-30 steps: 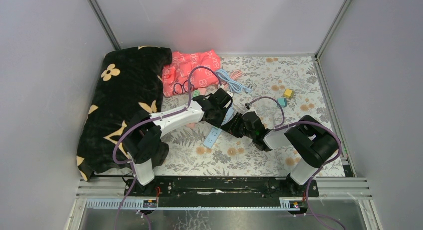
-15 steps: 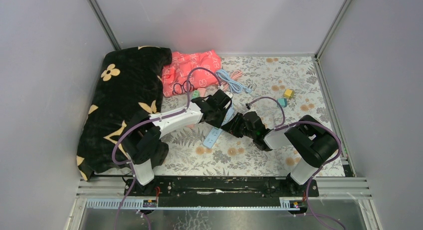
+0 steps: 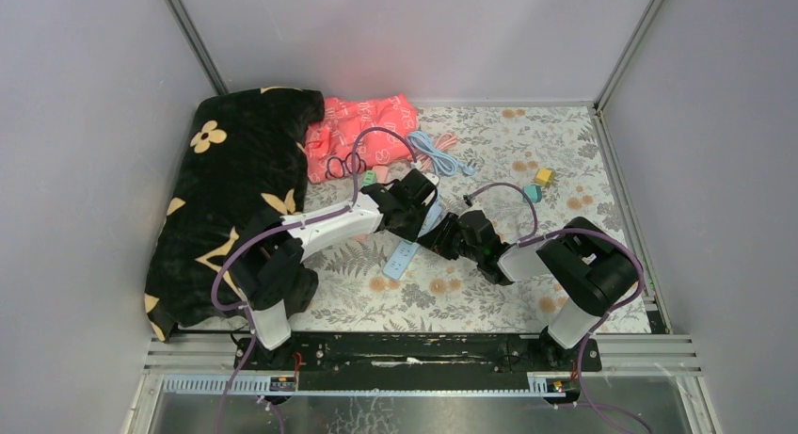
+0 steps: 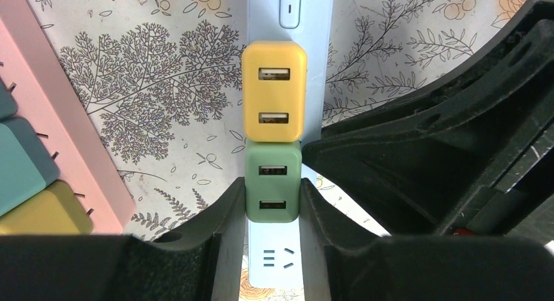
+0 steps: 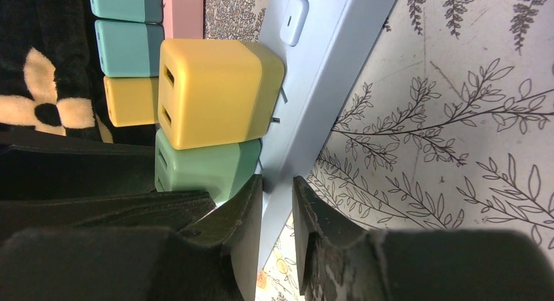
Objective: Insert the plug
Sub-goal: Insert the plug into the socket.
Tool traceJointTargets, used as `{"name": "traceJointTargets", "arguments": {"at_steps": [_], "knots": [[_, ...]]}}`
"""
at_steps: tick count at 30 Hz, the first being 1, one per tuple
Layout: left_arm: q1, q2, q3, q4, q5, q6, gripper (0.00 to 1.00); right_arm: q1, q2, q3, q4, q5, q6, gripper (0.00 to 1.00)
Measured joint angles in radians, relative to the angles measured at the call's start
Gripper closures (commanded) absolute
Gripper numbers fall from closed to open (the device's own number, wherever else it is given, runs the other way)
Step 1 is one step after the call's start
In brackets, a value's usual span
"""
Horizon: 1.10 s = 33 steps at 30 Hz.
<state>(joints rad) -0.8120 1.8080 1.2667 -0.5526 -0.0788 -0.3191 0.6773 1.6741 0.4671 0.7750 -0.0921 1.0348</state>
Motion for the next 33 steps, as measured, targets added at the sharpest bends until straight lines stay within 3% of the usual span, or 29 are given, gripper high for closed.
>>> {"name": "traceJointTargets", "arguments": {"at_steps": [4, 10, 14, 22, 33], "knots": [[0.000, 0.000, 0.000, 0.000, 0.000, -0.002, 1.00, 0.000, 0.000, 0.000, 0.000, 0.000, 0.000, 0.71], [0.000, 0.000, 0.003, -0.003, 0.000, -0.004, 0.60, 0.000, 0.000, 0.000, 0.000, 0.000, -0.001, 0.70], [0.001, 0.006, -0.001, 0.003, 0.004, -0.018, 0.45, 0.000, 0.000, 0.000, 0.000, 0.000, -0.001, 0.70], [-0.002, 0.016, -0.021, -0.029, 0.026, -0.051, 0.29, -0.002, -0.005, -0.001, -0.005, -0.003, -0.003, 0.69], [0.000, -0.198, -0.027, -0.056, -0.012, -0.061, 0.17, -0.002, -0.075, -0.007, -0.147, 0.008, -0.055, 0.57]]}}
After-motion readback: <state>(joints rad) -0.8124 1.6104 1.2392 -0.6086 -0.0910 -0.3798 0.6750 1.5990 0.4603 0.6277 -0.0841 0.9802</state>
